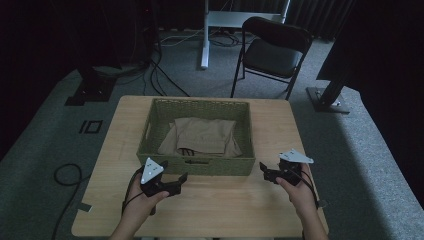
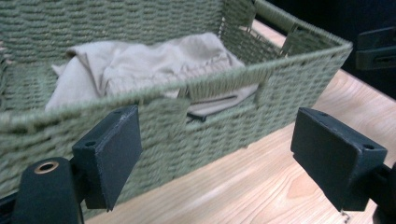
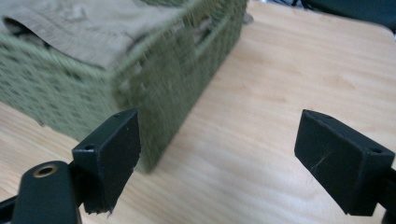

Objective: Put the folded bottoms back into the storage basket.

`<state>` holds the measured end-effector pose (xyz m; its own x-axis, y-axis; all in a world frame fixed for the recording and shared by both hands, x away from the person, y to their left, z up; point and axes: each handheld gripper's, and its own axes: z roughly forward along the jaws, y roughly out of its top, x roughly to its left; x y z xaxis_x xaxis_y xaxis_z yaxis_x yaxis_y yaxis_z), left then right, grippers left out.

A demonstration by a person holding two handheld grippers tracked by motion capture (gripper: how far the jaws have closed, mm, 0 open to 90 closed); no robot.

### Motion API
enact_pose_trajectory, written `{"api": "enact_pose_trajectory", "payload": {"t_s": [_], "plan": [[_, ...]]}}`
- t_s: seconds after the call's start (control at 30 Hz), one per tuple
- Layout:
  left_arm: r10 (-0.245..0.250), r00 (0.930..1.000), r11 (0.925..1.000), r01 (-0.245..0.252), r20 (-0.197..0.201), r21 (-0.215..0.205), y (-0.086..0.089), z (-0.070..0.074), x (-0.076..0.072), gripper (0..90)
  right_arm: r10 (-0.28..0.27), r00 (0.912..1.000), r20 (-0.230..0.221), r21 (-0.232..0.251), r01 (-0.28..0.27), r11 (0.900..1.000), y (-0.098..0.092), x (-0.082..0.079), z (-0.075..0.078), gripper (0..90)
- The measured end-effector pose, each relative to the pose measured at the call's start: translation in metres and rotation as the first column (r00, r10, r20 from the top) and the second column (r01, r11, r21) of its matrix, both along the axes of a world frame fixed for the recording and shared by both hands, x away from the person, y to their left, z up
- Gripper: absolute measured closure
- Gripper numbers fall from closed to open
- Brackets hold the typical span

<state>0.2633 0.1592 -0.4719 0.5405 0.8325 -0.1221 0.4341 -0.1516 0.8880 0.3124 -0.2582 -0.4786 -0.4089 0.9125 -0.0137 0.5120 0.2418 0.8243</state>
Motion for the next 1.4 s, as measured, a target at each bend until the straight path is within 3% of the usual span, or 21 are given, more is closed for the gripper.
{"api": "enact_pose_trajectory", "payload": {"t_s": [0.2,0.37,0.6,0.87,0.97,1.13,1.2,1.3,1.4], "plan": [[0.013,0.999,0.9999,-0.013,-0.044,-0.01,0.007,-0.02,-0.006,17.1,-0.048,0.9987,-0.015,0.001,0.048,0.999,-0.011,-0.009,-0.016,14.1],[0.027,0.9976,0.9993,-0.029,-0.064,-0.023,0.011,-0.032,-0.007,17.1,-0.052,0.9978,-0.04,-0.012,0.052,0.999,-0.016,-0.018,-0.031,14.1],[0.047,0.9945,0.9989,-0.046,-0.094,0.006,0.019,-0.049,-0.011,17.1,-0.077,0.994,-0.078,-0.017,0.076,0.997,-0.023,-0.027,-0.047,14.1],[0.074,0.988,0.9971,-0.072,-0.136,0.026,0.026,-0.063,-0.013,17.1,-0.111,0.9905,-0.081,-0.049,0.108,0.993,-0.029,-0.033,-0.057,14.1],[0.096,0.982,0.9937,-0.086,-0.162,0.073,0.03,-0.068,-0.014,17.1,-0.116,0.9898,-0.084,-0.039,0.113,0.993,-0.031,-0.036,-0.059,14.1],[0.135,0.9734,0.988,-0.118,-0.185,0.1,0.038,-0.076,-0.017,17.1,-0.143,0.9851,-0.096,-0.034,0.14,0.99,-0.036,-0.043,-0.067,14.1],[0.148,0.9661,0.9874,-0.133,-0.211,0.086,0.041,-0.077,-0.018,17.1,-0.15,0.9837,-0.099,-0.041,0.147,0.988,-0.039,-0.046,-0.069,14.1],[0.17,0.9628,0.9842,-0.155,-0.21,0.085,0.045,-0.077,-0.019,17.1,-0.173,0.9785,-0.112,-0.041,0.169,0.985,-0.043,-0.049,-0.073,14.2],[0.201,0.9547,0.9791,-0.189,-0.219,0.074,0.048,-0.078,-0.019,17.1,-0.197,0.9707,-0.137,-0.052,0.192,0.98,-0.048,-0.051,-0.076,14.3]]}}
